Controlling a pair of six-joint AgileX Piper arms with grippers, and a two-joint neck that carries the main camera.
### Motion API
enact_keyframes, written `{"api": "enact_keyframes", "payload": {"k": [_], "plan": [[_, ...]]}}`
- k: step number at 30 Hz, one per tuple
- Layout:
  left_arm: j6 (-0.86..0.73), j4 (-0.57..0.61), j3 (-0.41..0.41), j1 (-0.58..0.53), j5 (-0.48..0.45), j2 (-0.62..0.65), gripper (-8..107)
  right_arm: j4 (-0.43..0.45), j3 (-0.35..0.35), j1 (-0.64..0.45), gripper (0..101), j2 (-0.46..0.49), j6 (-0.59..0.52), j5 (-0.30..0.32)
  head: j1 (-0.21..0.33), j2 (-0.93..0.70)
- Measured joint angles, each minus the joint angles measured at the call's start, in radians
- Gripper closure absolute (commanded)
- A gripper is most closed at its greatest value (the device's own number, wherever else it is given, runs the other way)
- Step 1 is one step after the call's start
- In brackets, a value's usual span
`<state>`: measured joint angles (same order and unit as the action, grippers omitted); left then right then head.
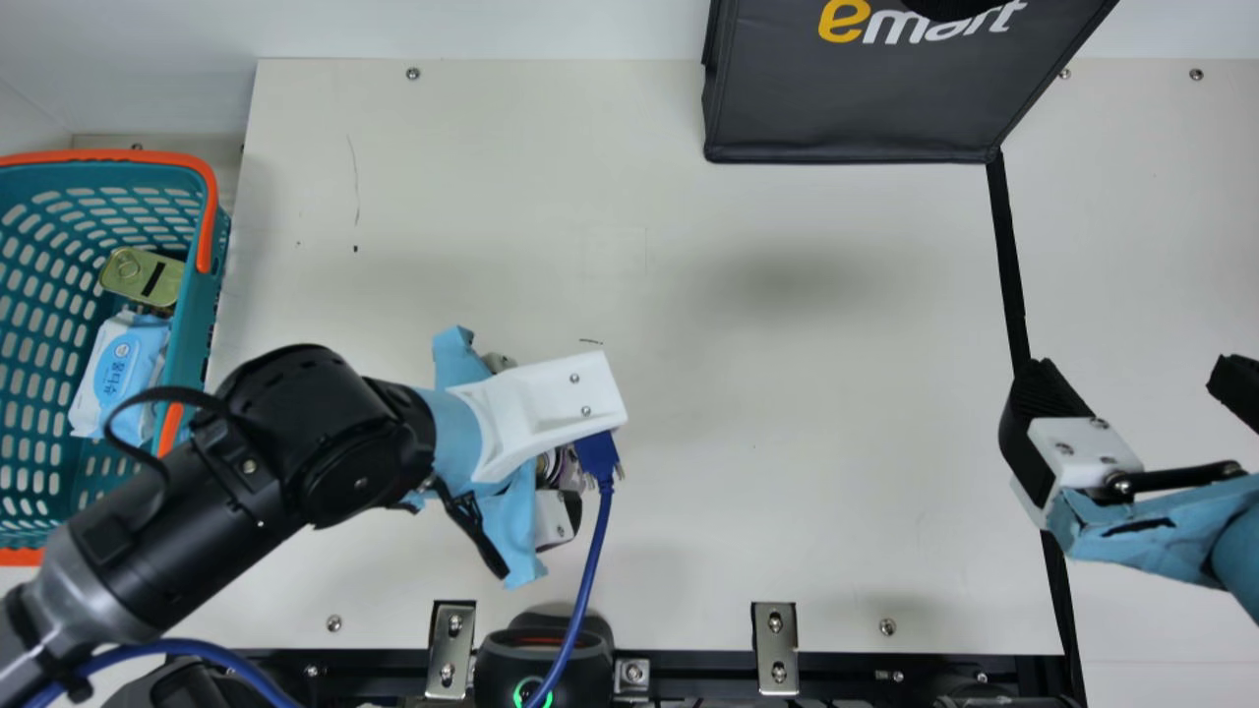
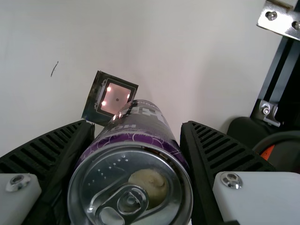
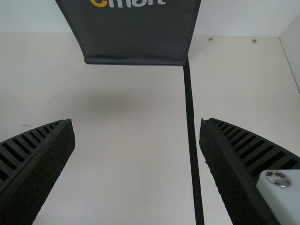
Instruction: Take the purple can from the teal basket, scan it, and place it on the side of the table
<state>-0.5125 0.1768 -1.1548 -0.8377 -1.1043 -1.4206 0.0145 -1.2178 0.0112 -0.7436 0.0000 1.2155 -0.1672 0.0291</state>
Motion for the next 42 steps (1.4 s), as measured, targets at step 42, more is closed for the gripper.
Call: {"api": "enact_keyframes", "payload": {"k": [42], "plan": [[-0.524, 0.102, -0.029, 0.105, 0.001, -0.127, 94, 0.000, 0.000, 0.000, 6, 0.000, 0.000, 0.000, 0.000, 0.000]]}}
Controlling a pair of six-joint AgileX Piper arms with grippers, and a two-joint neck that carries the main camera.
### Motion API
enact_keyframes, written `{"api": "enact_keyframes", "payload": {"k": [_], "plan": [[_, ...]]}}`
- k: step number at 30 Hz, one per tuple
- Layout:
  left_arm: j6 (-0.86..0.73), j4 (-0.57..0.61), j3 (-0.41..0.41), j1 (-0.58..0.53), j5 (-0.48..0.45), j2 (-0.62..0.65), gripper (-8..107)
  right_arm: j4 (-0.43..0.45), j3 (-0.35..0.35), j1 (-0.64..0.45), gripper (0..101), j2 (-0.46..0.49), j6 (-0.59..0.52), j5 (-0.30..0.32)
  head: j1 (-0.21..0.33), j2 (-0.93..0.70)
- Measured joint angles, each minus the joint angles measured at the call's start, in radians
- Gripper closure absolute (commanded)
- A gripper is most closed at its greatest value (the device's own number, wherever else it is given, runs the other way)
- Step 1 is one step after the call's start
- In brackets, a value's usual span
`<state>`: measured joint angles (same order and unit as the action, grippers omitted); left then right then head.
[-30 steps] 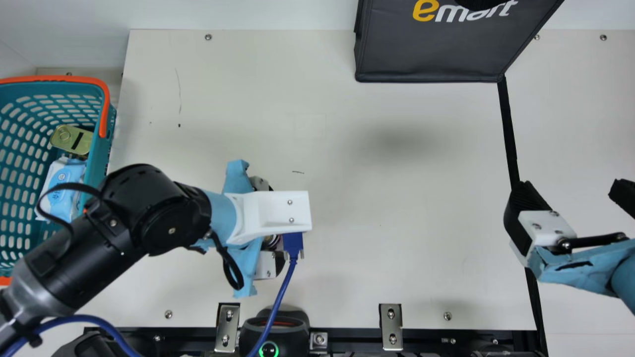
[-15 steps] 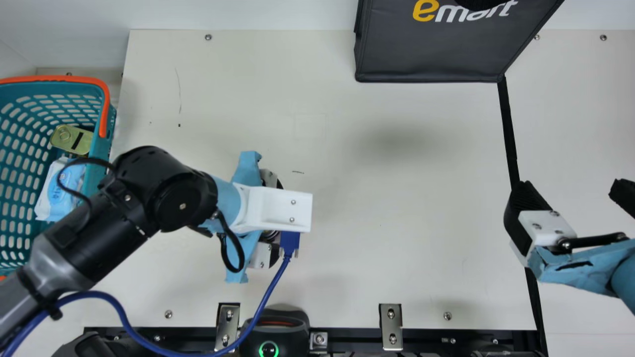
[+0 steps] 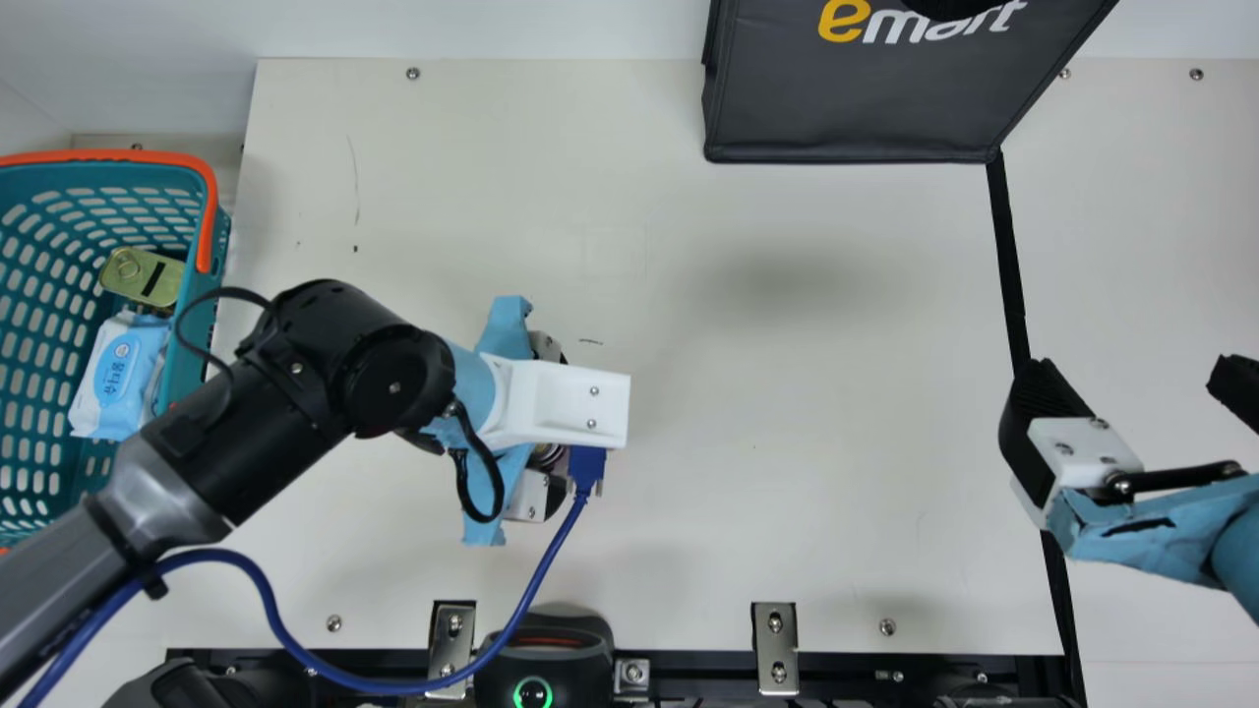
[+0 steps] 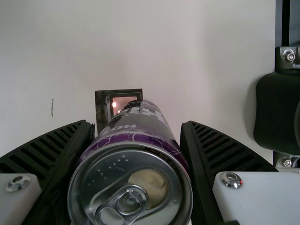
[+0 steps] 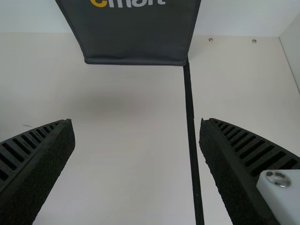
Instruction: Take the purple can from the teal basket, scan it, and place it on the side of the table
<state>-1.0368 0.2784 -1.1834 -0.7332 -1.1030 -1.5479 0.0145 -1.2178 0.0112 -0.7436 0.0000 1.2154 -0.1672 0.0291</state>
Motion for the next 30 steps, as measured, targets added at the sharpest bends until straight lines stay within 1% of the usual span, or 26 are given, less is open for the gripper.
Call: {"api": "enact_keyframes", "payload": {"k": [11, 25, 30], "plan": [[0.019, 0.000, 0.000, 0.005, 0.017, -0.023, 57, 0.000, 0.000, 0.000, 6, 0.000, 0.000, 0.000, 0.000, 0.000], [0.032, 0.006, -0.008, 0.019, 0.013, -0.033, 10, 0.000, 0.000, 0.000, 6, 0.000, 0.000, -0.001, 0.000, 0.000], [0.032, 0.013, -0.010, 0.023, 0.009, -0.031, 9, 0.000, 0.000, 0.000, 6, 0.000, 0.000, -0.001, 0.000, -0.002]]}}
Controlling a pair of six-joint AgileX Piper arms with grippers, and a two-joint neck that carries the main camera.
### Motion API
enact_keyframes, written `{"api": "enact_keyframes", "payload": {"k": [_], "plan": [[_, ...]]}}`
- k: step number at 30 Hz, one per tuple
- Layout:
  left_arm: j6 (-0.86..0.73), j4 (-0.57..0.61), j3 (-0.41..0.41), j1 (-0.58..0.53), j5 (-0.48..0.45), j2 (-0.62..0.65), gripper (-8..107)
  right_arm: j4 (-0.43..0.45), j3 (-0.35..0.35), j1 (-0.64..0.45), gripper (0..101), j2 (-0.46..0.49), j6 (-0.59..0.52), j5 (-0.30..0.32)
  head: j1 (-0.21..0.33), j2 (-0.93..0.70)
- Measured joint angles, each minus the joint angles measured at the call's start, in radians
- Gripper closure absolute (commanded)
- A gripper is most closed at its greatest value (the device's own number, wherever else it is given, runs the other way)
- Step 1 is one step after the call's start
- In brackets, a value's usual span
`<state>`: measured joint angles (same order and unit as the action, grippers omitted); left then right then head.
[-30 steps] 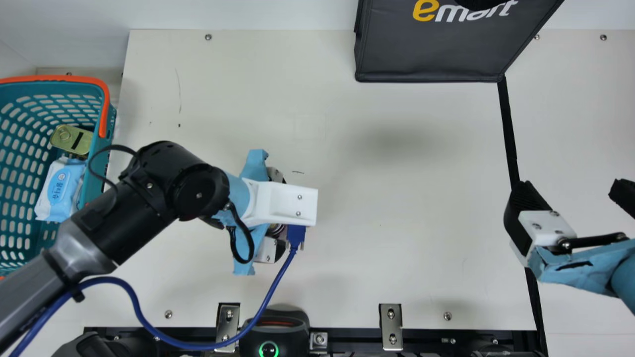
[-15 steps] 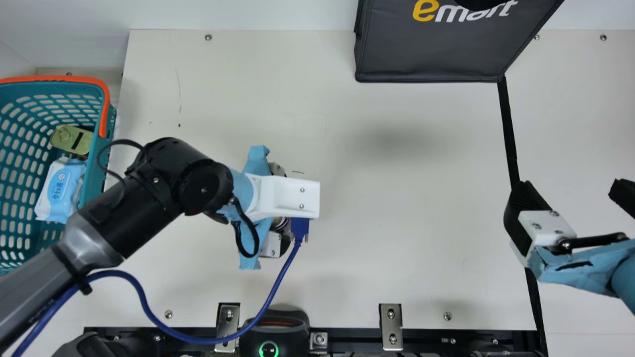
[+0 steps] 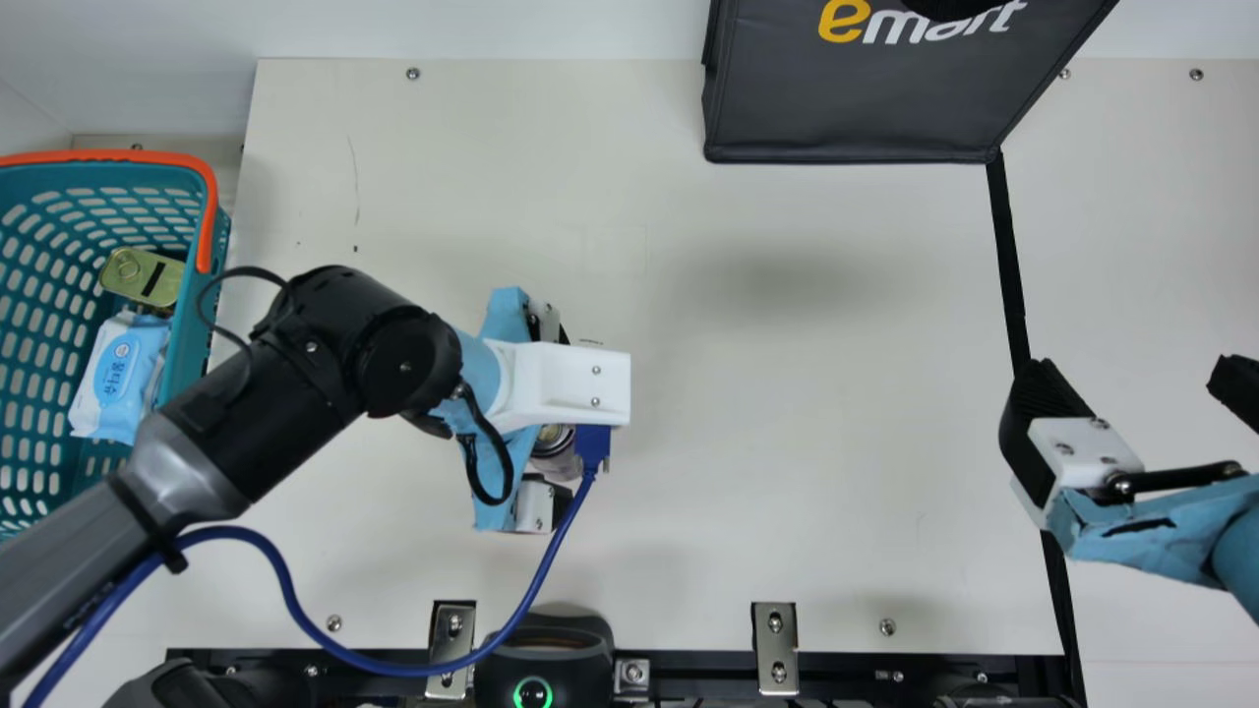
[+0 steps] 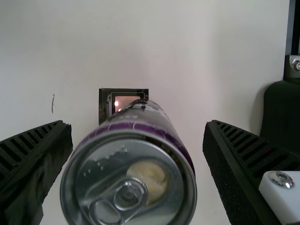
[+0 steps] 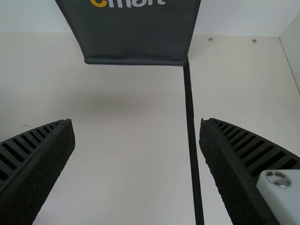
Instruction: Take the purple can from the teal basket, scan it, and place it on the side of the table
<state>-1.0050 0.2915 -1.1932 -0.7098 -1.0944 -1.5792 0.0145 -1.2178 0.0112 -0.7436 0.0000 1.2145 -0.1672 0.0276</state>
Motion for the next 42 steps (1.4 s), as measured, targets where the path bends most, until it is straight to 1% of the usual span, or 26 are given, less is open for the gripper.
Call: {"api": "enact_keyframes", "payload": {"k": [7, 15, 22, 29, 35, 42], "plan": [[0.002, 0.003, 0.000, 0.005, -0.012, 0.006, 9, 0.000, 0.000, 0.000, 6, 0.000, 0.000, 0.000, 0.000, 0.002], [0.016, -0.005, 0.031, 0.041, -0.036, 0.044, 9, 0.000, 0.000, 0.000, 6, 0.000, 0.000, 0.000, 0.000, 0.002], [0.029, -0.003, 0.080, 0.117, -0.064, 0.117, 9, 0.000, 0.000, 0.000, 6, 0.000, 0.000, 0.001, 0.000, 0.000], [0.047, 0.053, 0.108, 0.215, -0.122, 0.211, 9, 0.000, 0.000, 0.000, 6, 0.000, 0.000, 0.001, 0.000, 0.002], [0.086, 0.103, 0.146, 0.292, -0.127, 0.280, 9, 0.000, 0.000, 0.000, 6, 0.000, 0.000, 0.001, 0.000, 0.002], [0.169, 0.137, 0.171, 0.328, -0.127, 0.353, 9, 0.000, 0.000, 0.000, 6, 0.000, 0.000, 0.001, 0.000, 0.002]]}}
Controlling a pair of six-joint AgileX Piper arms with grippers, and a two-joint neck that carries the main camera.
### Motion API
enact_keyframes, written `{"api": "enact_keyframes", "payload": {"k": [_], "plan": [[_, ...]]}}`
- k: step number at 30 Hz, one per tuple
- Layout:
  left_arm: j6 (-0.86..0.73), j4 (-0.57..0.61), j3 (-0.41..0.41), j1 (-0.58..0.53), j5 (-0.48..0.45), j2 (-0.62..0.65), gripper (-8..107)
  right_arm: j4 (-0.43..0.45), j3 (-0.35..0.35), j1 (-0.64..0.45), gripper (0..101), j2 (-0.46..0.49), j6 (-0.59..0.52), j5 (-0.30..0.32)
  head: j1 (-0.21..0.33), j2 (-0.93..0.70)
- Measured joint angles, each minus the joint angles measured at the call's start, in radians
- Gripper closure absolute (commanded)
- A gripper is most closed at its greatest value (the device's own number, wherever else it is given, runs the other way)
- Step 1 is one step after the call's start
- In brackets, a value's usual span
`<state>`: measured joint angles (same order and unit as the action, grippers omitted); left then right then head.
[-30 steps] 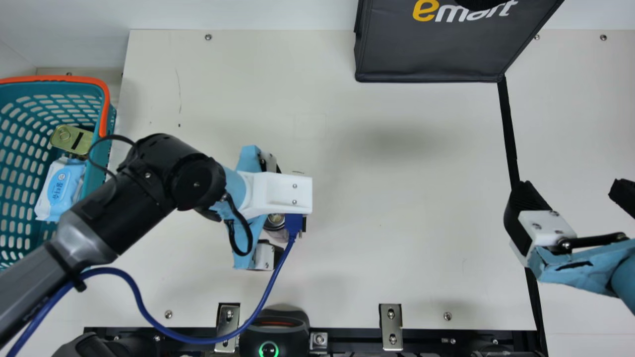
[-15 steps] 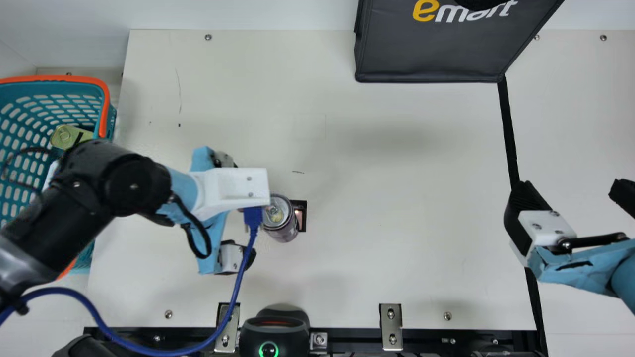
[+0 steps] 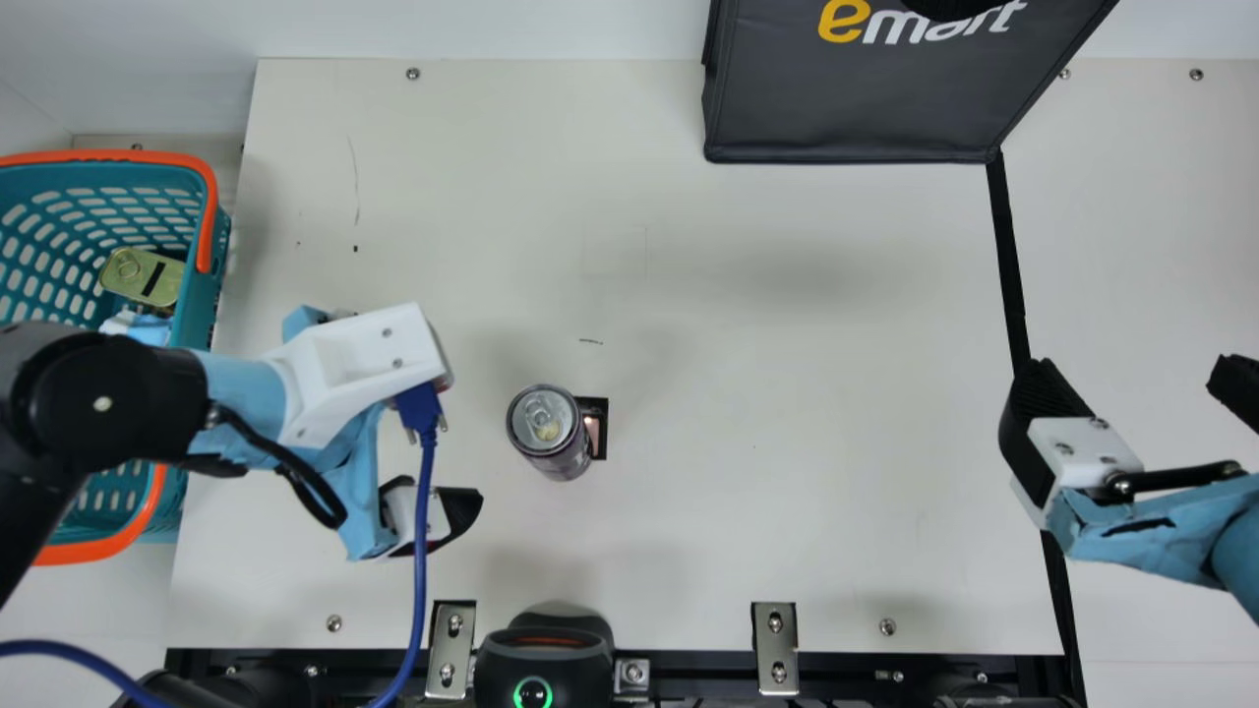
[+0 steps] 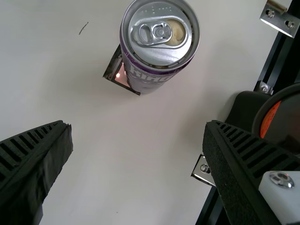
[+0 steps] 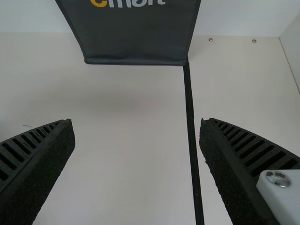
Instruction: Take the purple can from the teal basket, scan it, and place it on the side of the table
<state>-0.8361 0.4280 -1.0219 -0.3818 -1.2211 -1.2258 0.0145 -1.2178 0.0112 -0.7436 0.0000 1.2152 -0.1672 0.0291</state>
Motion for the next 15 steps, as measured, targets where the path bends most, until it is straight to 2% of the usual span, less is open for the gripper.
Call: {"api": "enact_keyframes", "payload": {"k": [15], "plan": [[0.240, -0.003, 0.013, -0.051, 0.000, 0.119, 9, 0.000, 0.000, 0.000, 6, 0.000, 0.000, -0.001, 0.000, 0.000]]}}
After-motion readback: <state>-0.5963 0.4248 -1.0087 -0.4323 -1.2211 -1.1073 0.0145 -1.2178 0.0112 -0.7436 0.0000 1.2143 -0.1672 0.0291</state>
